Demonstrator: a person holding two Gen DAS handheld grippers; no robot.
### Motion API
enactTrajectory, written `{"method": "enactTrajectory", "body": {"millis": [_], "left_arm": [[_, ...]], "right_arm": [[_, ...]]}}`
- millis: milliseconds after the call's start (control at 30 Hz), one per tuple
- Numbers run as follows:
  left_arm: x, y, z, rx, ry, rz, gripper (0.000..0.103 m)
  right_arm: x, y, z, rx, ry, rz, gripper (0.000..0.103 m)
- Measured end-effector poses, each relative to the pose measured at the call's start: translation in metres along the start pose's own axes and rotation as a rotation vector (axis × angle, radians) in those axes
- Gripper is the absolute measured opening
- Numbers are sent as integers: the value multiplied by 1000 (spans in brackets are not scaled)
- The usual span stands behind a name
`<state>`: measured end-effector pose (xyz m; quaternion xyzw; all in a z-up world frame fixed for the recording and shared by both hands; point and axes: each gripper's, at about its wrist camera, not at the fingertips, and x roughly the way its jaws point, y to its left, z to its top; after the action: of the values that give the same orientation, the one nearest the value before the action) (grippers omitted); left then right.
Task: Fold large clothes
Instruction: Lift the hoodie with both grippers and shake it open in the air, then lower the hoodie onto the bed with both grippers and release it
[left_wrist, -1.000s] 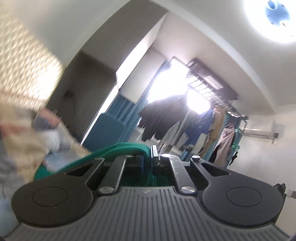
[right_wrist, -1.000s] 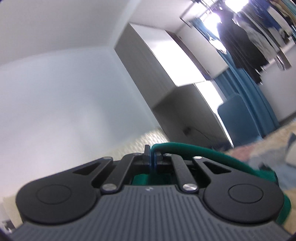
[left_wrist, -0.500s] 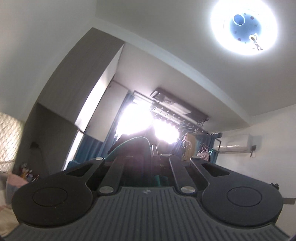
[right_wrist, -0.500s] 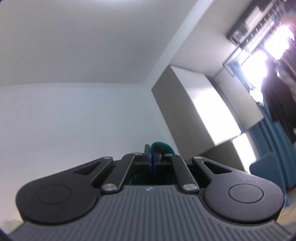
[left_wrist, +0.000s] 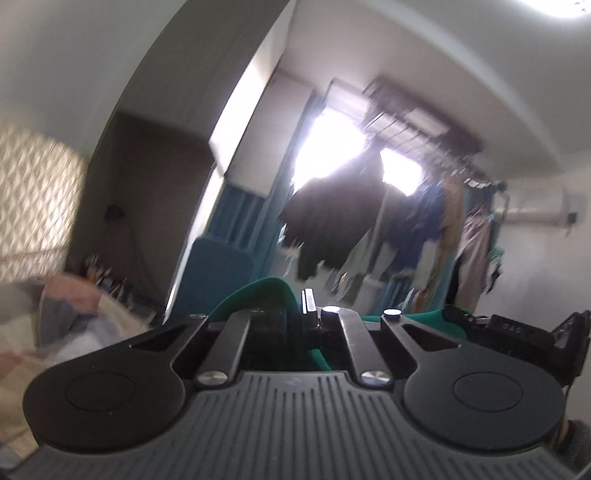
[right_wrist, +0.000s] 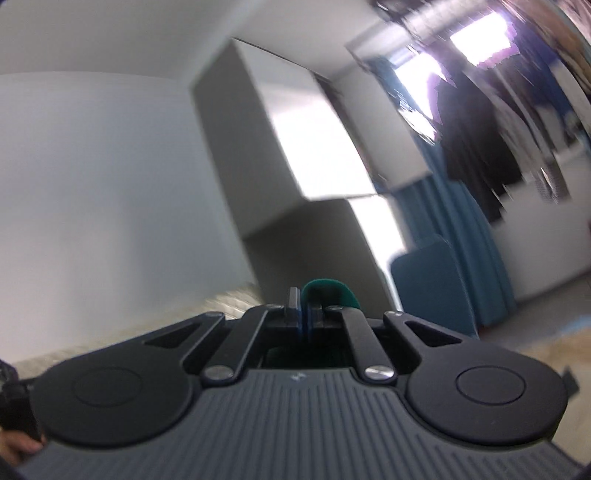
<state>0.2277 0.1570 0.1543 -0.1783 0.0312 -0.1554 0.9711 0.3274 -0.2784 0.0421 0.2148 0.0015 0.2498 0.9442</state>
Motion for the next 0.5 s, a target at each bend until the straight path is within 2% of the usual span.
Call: {"method": "enactTrajectory", "body": {"millis": [100, 233, 333, 400, 500], "left_arm": [[73, 56, -63, -33, 68, 61, 8], [171, 133, -137, -86, 115, 130, 8], [254, 199, -198, -146, 184, 153, 8], [303, 232, -239, -155, 238, 184, 8], [346, 268, -276, -165, 312, 233, 8]], "right_arm": [[48, -45, -55, 33, 53, -84, 6], [121, -105, -122, 63, 129, -188, 6], [165, -147, -168, 88, 186, -235, 6], [190, -164, -192, 75, 234, -254, 6], [211, -173, -218, 14, 293, -274, 6]]}}
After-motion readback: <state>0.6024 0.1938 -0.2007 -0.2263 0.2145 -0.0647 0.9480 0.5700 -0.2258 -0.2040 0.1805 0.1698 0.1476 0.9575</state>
